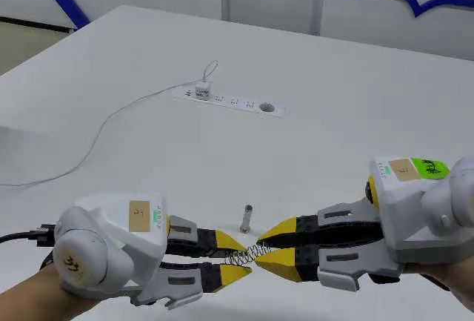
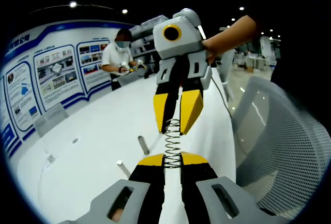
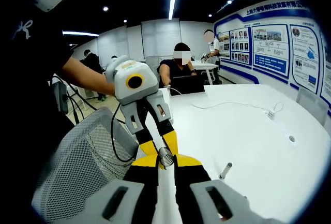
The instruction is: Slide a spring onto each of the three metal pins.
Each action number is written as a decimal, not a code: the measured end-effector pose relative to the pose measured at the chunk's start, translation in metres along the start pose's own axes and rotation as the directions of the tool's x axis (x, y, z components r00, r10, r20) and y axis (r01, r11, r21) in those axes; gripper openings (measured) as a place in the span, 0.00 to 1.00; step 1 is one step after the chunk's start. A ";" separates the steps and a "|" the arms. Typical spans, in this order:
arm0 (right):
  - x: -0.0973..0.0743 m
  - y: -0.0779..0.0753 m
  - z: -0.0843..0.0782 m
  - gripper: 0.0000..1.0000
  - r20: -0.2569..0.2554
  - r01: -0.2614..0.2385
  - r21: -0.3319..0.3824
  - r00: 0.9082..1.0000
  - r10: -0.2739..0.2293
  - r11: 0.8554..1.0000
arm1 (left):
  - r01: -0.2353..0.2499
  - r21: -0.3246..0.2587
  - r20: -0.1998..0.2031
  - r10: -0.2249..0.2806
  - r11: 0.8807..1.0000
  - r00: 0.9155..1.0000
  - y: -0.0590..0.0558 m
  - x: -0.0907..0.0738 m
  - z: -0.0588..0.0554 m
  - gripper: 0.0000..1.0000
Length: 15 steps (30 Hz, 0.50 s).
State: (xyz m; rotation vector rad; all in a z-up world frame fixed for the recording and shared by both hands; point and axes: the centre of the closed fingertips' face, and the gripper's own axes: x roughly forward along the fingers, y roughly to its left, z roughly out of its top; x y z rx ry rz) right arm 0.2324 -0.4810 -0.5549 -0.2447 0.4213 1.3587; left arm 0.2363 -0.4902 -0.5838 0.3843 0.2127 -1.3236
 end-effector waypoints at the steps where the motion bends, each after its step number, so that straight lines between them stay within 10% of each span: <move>1: 0.000 0.000 0.000 0.12 0.003 0.001 0.001 1.000 -0.001 1.000 | 0.000 -0.003 0.003 0.000 1.000 1.000 0.000 0.000 0.000 0.09; 15: 0.006 -0.001 0.007 0.11 0.028 0.013 -0.002 1.000 -0.013 1.000 | -0.040 -0.050 -0.008 0.039 0.998 0.999 0.005 0.002 -0.004 0.11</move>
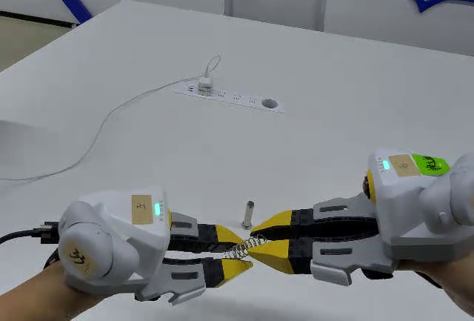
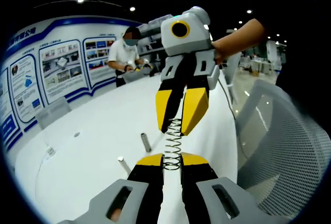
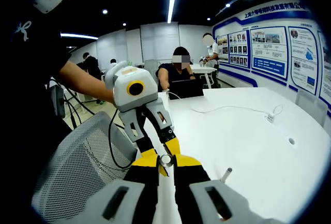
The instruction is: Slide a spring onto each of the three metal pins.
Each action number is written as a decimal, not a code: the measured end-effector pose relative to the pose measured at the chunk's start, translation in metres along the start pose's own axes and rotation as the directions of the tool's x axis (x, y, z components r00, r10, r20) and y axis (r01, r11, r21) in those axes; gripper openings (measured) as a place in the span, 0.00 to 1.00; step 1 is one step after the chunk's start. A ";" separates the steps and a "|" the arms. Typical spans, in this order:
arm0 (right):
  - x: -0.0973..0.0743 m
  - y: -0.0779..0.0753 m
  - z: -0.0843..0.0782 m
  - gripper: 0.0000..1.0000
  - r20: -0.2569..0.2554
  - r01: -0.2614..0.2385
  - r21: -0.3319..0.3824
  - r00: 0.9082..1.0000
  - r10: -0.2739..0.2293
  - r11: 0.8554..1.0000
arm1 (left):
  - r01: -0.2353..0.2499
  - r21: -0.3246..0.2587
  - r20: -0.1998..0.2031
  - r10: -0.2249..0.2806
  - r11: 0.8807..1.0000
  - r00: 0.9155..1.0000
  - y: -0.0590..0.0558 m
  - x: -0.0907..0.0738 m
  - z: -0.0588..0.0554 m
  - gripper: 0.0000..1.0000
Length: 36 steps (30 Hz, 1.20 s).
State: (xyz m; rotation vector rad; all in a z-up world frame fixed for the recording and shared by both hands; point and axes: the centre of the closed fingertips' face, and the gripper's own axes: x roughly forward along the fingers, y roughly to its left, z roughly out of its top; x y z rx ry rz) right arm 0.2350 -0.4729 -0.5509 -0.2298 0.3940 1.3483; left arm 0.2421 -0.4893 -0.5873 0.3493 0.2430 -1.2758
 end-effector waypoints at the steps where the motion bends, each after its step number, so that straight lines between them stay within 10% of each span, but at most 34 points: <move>1: 0.000 0.000 0.000 0.11 0.002 0.001 0.000 1.000 -0.001 1.000 | -0.003 -0.002 0.001 0.003 1.000 1.000 0.000 0.000 0.000 0.11; 21: -0.007 -0.037 0.007 0.11 0.010 0.092 0.032 0.996 -0.093 0.995 | -0.159 -0.121 0.022 0.163 0.980 0.986 0.029 -0.019 -0.012 0.39; 36: -0.006 -0.104 -0.016 0.11 -0.164 0.248 0.108 0.960 -0.229 0.963 | -0.255 -0.190 0.025 0.264 0.948 0.964 0.037 -0.030 -0.018 0.58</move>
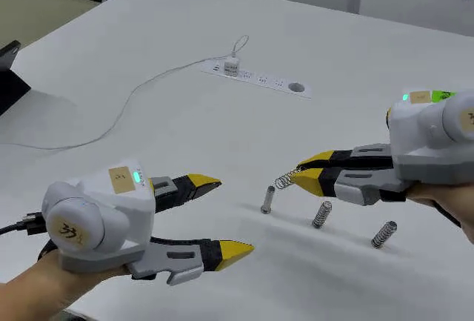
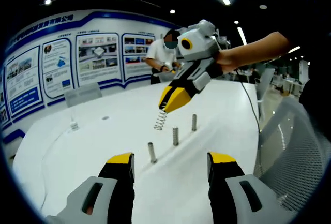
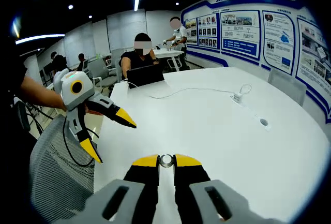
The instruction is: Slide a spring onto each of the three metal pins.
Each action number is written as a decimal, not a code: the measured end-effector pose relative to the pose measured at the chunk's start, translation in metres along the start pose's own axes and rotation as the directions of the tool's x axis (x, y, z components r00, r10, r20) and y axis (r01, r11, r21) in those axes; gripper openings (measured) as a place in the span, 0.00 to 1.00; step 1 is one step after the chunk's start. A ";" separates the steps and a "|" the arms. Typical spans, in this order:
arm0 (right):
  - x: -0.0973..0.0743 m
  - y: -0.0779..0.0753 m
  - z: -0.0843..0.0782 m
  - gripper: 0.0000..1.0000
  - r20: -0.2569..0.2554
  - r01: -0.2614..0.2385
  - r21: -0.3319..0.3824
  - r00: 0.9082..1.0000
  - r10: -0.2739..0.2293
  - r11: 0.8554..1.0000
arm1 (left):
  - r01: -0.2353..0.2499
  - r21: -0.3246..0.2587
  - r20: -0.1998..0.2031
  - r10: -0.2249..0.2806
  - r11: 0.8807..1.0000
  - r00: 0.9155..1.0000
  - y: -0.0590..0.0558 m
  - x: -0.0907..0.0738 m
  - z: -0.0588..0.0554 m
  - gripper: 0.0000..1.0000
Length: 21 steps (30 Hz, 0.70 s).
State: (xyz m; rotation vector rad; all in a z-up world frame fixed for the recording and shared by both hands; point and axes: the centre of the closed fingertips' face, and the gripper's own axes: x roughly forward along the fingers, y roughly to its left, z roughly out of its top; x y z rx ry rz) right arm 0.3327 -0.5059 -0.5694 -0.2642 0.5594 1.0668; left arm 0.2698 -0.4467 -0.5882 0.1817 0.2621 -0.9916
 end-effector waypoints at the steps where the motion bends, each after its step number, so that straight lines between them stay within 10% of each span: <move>1: 0.002 -0.003 -0.002 0.11 -0.013 0.006 0.003 1.000 -0.006 1.000 | -0.004 -0.001 -0.003 0.004 1.000 1.000 0.000 -0.001 -0.001 0.58; 21: 0.028 -0.014 -0.016 0.11 -0.139 -0.018 -0.019 0.990 0.015 1.000 | -0.028 -0.055 0.006 0.029 0.998 1.000 0.011 -0.012 -0.008 0.67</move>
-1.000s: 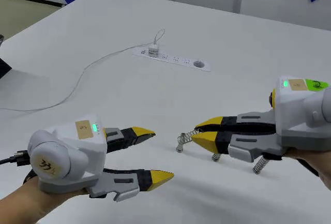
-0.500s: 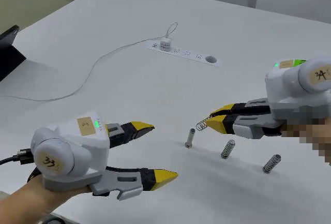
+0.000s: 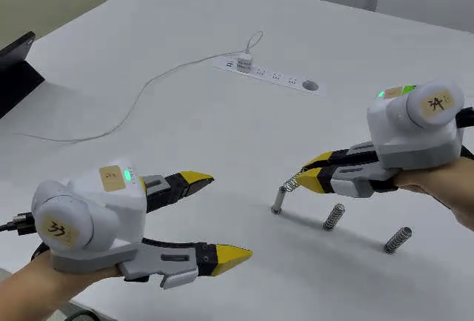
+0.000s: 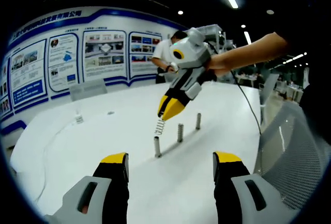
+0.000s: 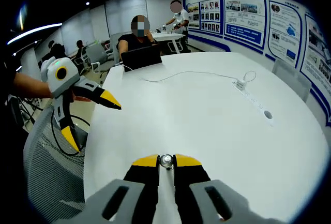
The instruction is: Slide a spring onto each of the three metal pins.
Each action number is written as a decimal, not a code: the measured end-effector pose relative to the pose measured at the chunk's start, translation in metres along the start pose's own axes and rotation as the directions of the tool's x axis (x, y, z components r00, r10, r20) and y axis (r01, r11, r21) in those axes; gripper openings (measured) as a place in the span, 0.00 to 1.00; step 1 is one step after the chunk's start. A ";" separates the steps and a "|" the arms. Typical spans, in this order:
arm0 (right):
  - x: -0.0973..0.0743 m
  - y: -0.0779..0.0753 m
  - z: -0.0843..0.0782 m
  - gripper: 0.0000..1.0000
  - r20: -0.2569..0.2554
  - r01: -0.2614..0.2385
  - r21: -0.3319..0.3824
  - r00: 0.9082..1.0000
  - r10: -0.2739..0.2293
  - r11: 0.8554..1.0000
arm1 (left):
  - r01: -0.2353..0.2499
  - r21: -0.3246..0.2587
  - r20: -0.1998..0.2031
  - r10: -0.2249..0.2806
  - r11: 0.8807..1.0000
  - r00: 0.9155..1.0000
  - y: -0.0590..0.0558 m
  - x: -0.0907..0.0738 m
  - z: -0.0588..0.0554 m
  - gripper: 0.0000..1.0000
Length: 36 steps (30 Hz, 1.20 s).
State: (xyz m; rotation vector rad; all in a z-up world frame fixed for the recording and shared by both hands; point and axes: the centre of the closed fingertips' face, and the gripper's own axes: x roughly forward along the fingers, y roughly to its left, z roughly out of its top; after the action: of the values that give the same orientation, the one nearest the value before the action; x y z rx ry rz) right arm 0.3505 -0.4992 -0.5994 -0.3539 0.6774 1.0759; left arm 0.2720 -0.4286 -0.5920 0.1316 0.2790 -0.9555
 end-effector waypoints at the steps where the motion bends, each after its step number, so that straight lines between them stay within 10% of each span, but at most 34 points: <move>1: 0.001 0.000 0.000 0.11 -0.003 -0.002 -0.002 1.000 0.002 1.000 | 0.000 0.000 0.000 0.000 1.000 1.000 0.000 0.000 0.000 0.67; 36: 0.019 -0.004 -0.006 0.11 -0.106 -0.029 -0.021 0.994 0.026 0.999 | 0.021 -0.019 0.002 -0.021 1.000 1.000 0.004 0.005 -0.002 0.65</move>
State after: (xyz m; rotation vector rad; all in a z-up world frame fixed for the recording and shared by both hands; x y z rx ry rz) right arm 0.3575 -0.4909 -0.6164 -0.4240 0.7670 1.0974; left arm 0.2778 -0.4302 -0.5953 0.1103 0.2879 -0.9731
